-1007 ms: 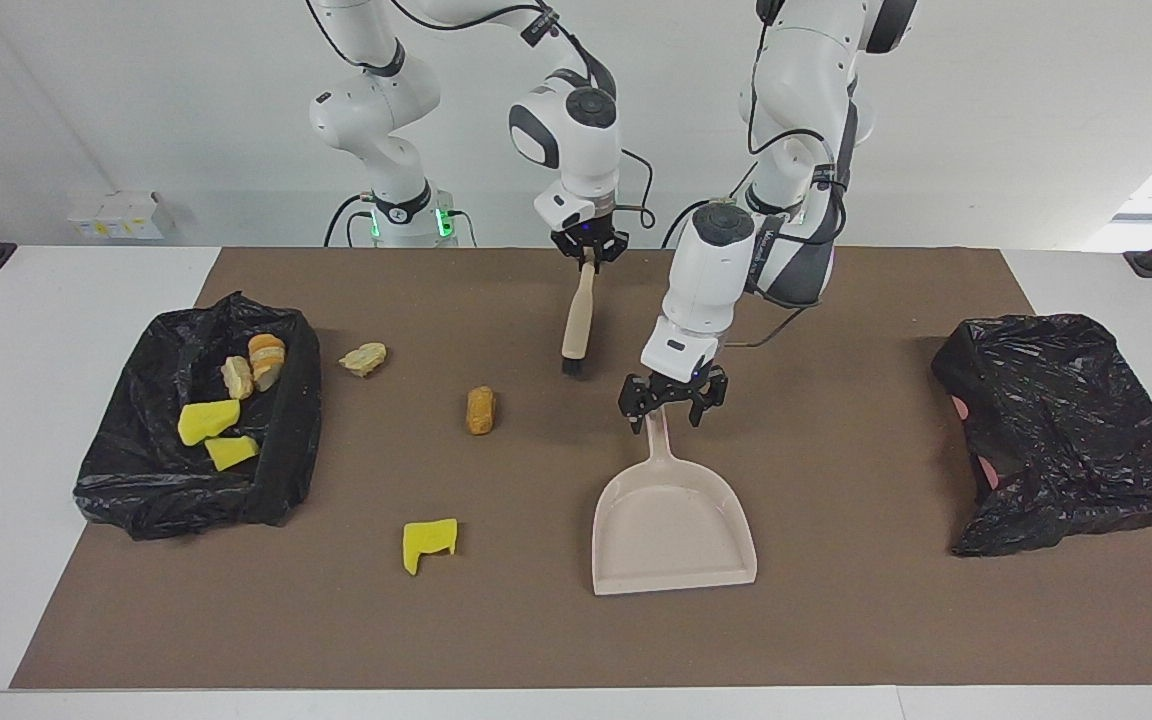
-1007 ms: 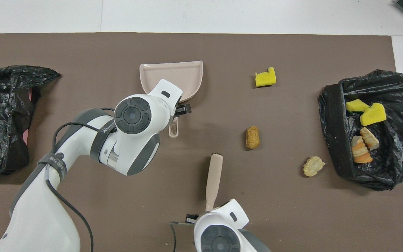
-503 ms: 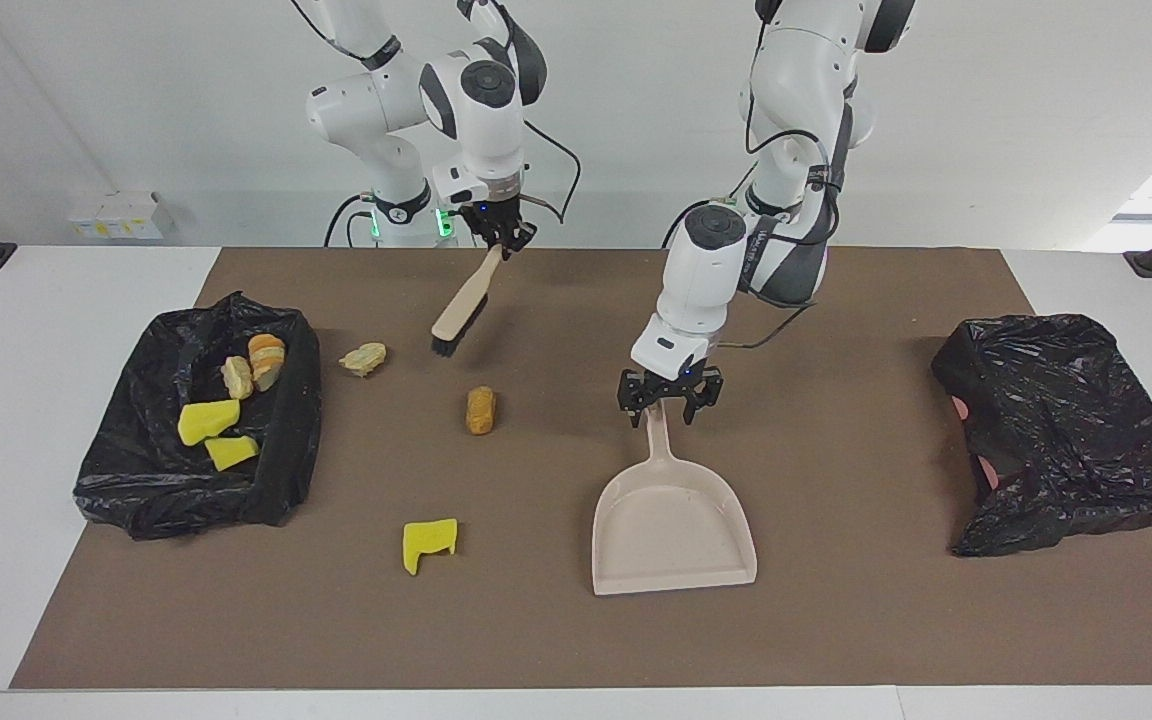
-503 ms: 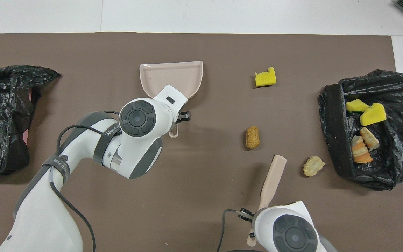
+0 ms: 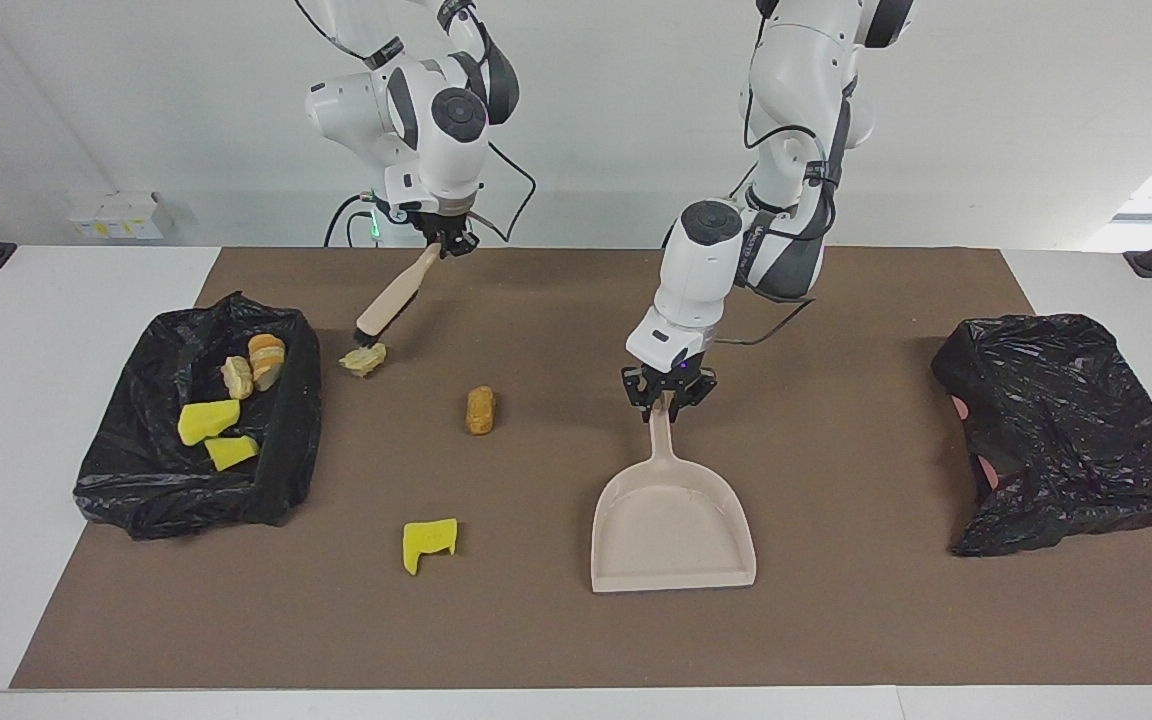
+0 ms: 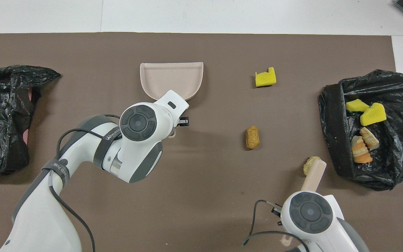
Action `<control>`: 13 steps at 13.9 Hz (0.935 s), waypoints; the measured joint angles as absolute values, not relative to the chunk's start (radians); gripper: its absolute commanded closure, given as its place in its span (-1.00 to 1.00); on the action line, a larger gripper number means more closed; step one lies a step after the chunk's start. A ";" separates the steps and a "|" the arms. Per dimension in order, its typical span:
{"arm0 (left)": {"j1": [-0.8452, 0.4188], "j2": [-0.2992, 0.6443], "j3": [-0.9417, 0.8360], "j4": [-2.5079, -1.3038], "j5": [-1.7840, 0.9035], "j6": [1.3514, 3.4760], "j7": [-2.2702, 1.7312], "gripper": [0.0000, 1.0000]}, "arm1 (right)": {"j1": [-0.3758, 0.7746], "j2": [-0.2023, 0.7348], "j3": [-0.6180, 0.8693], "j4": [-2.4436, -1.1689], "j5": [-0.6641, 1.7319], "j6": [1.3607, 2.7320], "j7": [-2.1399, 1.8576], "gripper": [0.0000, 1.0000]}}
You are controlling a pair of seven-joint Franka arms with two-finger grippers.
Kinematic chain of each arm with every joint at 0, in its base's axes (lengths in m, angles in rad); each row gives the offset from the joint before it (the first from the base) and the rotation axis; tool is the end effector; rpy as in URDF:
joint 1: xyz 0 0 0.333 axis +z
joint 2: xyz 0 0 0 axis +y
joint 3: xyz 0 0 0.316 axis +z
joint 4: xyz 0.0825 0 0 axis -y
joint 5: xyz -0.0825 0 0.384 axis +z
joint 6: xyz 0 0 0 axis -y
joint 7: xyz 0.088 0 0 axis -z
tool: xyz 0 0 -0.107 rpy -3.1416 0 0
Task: Sweep and dump trash in bin
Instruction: 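Sweep the bread scraps into the dustpan with the right gripper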
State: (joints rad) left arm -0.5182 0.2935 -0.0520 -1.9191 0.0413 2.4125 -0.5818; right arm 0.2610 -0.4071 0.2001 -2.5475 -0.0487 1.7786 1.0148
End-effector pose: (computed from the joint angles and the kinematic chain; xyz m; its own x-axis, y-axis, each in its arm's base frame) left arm 0.5355 -0.3410 0.3607 0.9844 -0.0041 0.1761 -0.0210 -0.9953 0.0942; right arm 0.3280 0.1563 0.3846 0.8317 -0.5480 -0.0890 -0.4834 -0.7937 0.3693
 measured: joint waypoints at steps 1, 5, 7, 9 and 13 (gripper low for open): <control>-0.517 0.293 -0.050 -1.916 0.041 2.413 -0.581 1.00 | 0.241 -0.407 0.200 -2.557 -0.052 1.778 1.009 1.00; -0.495 0.288 -0.038 -1.888 0.041 2.346 -0.477 1.00 | 0.206 -0.407 0.201 -2.622 -0.067 1.797 0.982 1.00; -0.457 0.286 -0.036 -1.839 0.036 2.221 -0.323 1.00 | 0.165 -0.407 0.201 -2.636 -0.076 1.799 0.929 1.00; -0.397 0.281 -0.035 -1.799 0.017 2.139 -0.177 1.00 | 0.150 -0.407 0.201 -2.654 -0.078 1.820 0.897 1.00; -0.310 0.272 -0.032 -1.784 -0.023 2.110 0.135 1.00 | 0.151 -0.406 0.206 -2.670 -0.079 1.896 0.810 1.00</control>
State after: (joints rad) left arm -0.3102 0.2721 -0.0322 -1.7840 -0.0230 2.1098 0.1351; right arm 0.1510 -0.4059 0.2056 -2.6699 -0.0787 1.8965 0.8105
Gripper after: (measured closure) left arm 0.687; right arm 0.740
